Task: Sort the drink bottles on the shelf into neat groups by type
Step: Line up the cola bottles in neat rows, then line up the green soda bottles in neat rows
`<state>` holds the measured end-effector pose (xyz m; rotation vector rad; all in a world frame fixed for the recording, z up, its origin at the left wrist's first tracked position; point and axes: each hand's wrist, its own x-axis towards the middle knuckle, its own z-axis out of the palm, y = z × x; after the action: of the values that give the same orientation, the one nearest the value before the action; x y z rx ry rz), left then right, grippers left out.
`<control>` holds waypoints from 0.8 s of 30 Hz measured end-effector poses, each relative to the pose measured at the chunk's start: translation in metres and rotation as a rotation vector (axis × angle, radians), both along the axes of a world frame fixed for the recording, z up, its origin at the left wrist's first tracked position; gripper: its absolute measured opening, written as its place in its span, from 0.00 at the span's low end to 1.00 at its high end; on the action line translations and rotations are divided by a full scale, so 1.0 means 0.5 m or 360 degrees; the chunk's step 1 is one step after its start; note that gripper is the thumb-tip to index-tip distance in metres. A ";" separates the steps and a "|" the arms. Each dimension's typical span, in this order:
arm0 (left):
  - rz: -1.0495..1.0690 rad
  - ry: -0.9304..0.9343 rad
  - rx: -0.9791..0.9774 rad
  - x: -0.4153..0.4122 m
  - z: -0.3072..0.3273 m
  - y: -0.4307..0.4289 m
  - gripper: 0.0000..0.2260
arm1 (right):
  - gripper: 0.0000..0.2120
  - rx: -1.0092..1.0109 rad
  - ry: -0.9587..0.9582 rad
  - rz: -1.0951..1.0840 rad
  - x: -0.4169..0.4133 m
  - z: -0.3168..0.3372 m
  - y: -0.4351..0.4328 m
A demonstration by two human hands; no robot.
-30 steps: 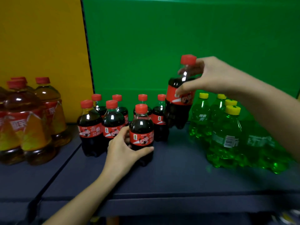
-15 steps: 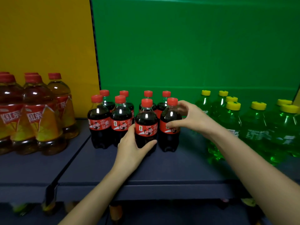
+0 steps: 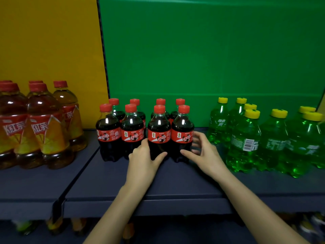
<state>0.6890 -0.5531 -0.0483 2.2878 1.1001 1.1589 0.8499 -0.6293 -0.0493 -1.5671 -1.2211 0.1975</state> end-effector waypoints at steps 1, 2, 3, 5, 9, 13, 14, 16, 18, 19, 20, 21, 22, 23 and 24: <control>0.0005 0.0006 0.0004 0.002 0.000 0.001 0.20 | 0.29 0.0012 -0.0001 -0.0002 0.000 -0.002 0.002; 0.0009 0.0010 0.0011 0.004 -0.001 0.001 0.19 | 0.29 0.0022 -0.0003 -0.0006 0.001 -0.004 0.003; 0.0015 0.0010 0.0019 0.006 -0.001 0.000 0.19 | 0.29 0.0027 -0.0008 -0.0014 0.000 -0.005 0.003; 0.0036 0.0010 0.0028 0.009 -0.003 -0.002 0.20 | 0.28 0.0042 -0.0027 -0.0032 -0.002 -0.007 0.004; 0.0023 -0.0004 0.0041 0.009 -0.009 -0.007 0.21 | 0.27 0.0040 -0.0064 -0.0049 -0.007 -0.006 -0.004; 0.0015 -0.0049 -0.0017 0.006 -0.006 -0.016 0.27 | 0.23 0.0046 -0.0104 -0.0103 -0.009 -0.006 -0.036; 0.0012 -0.0049 -0.0021 0.006 -0.004 -0.019 0.28 | 0.21 0.0047 -0.0123 -0.0120 -0.010 -0.007 -0.046; 0.0005 -0.0019 -0.0011 0.006 -0.003 -0.023 0.27 | 0.18 0.0060 -0.0120 -0.0151 -0.011 -0.011 -0.064; 0.0010 0.0016 -0.0013 0.006 -0.001 -0.024 0.27 | 0.16 0.0090 -0.0088 -0.0174 -0.013 -0.013 -0.078; 0.0020 0.0038 -0.0017 0.005 0.000 -0.023 0.27 | 0.15 0.0098 -0.0075 -0.0183 -0.014 -0.014 -0.084; 0.0033 0.0066 -0.0016 0.005 0.002 -0.021 0.29 | 0.15 0.0105 -0.0066 -0.0189 -0.015 -0.015 -0.089; 0.0043 0.0097 -0.0016 0.005 0.003 -0.020 0.30 | 0.15 0.0112 -0.0056 -0.0194 -0.017 -0.017 -0.093; 0.0048 0.0123 -0.0021 0.005 0.003 -0.019 0.30 | 0.14 0.0125 -0.0043 -0.0201 -0.018 -0.018 -0.099; 0.0049 0.0137 -0.0028 0.004 0.003 -0.019 0.31 | 0.14 0.0148 -0.0024 -0.0209 -0.019 -0.019 -0.104; 0.0045 0.0144 -0.0031 0.004 0.002 -0.020 0.31 | 0.14 0.0179 0.0000 -0.0216 -0.020 -0.020 -0.109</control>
<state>0.6912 -0.5633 -0.0472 2.3372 1.1754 1.0591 0.8400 -0.6840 -0.0594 -1.5450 -1.1024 0.0407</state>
